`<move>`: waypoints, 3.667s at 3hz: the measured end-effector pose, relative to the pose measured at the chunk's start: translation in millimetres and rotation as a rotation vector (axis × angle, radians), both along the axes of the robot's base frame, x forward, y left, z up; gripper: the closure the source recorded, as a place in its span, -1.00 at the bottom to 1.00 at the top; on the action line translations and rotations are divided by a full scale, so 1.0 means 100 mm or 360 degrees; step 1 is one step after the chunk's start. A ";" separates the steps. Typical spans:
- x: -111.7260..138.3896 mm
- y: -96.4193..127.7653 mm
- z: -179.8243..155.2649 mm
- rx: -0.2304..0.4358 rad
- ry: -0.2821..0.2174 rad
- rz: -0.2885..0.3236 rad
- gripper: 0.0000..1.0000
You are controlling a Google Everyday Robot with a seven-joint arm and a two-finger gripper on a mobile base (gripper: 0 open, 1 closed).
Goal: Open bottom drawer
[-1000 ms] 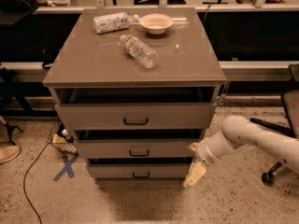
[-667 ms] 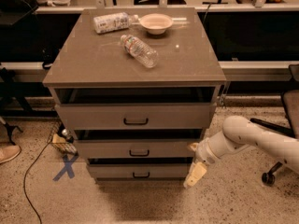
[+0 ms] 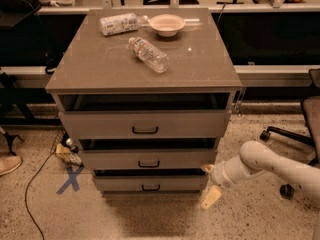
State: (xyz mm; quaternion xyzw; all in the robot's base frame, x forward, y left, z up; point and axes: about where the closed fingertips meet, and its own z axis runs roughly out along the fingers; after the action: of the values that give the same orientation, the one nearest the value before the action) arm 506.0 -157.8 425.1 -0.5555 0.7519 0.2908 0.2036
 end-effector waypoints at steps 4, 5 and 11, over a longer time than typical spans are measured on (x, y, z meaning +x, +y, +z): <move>-0.23 0.14 -1.10 0.0202 -0.0215 0.0206 -1.00; -0.32 0.35 -1.32 0.0132 -0.0337 0.0335 -1.00; 0.27 0.79 -2.13 -0.0132 -0.0806 0.0479 -1.00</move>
Offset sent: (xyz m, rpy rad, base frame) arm -0.0281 0.0106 -0.1454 0.1839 -0.1847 0.1672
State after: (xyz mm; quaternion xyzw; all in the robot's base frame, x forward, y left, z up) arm 533.4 -78.8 212.2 -0.7233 0.5977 0.1391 0.3164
